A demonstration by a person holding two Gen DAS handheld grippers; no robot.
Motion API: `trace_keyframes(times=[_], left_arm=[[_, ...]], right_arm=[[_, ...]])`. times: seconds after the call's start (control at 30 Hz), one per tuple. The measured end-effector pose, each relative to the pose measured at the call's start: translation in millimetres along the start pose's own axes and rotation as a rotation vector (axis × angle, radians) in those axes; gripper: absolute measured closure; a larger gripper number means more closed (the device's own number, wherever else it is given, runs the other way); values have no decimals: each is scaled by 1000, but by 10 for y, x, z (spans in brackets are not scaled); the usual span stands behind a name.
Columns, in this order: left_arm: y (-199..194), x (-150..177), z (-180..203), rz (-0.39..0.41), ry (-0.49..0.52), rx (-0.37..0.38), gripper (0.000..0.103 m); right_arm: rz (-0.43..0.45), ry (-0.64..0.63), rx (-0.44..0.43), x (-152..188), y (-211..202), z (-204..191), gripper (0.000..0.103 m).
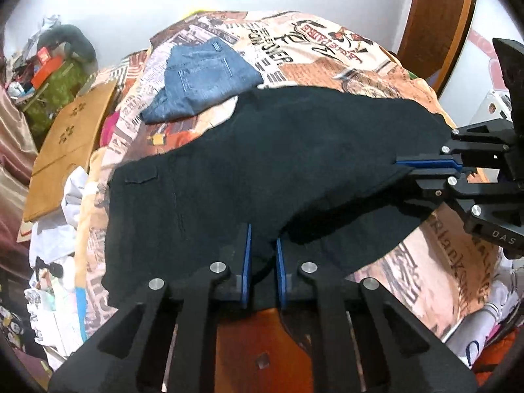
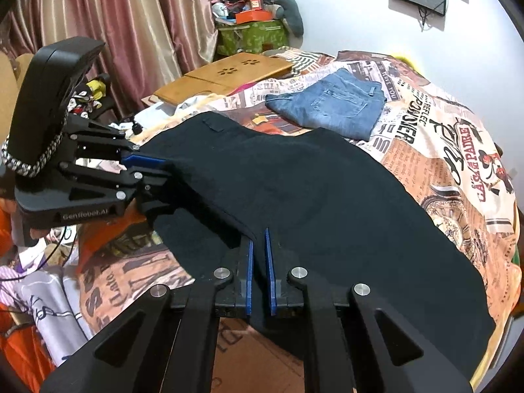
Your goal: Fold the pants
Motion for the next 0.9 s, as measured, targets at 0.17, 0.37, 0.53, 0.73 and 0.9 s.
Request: trace_keyframes(times=[0.17, 0.37, 0.53, 0.73, 0.9], left_arm=[[1, 106, 38, -14, -12, 11, 90], [73, 212, 50, -34, -36, 24, 90], [-42, 198, -87, -49, -82, 32, 67], [-391, 200, -628, 38, -197, -80, 43], [-341, 276, -1260, 13, -366, -175, 43]], right_arm=[[-7, 19, -14, 49, -21, -19, 97], [-60, 36, -24, 158, 66, -44, 94], [-74, 109, -44, 143, -21, 21, 78], [-27, 140, 14, 191, -349, 125, 55], [28, 279, 120, 349, -735, 513, 55]])
Point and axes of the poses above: each gripper's, at about its wrist camera, not at the fingertips, and y roughly the way its jaws point, z to its right, x to its underside, the point moved 1 cm from there along y, roughly the way its jaws point, and after that the axes turned 6 degrees about z, right-handed, at the moved point
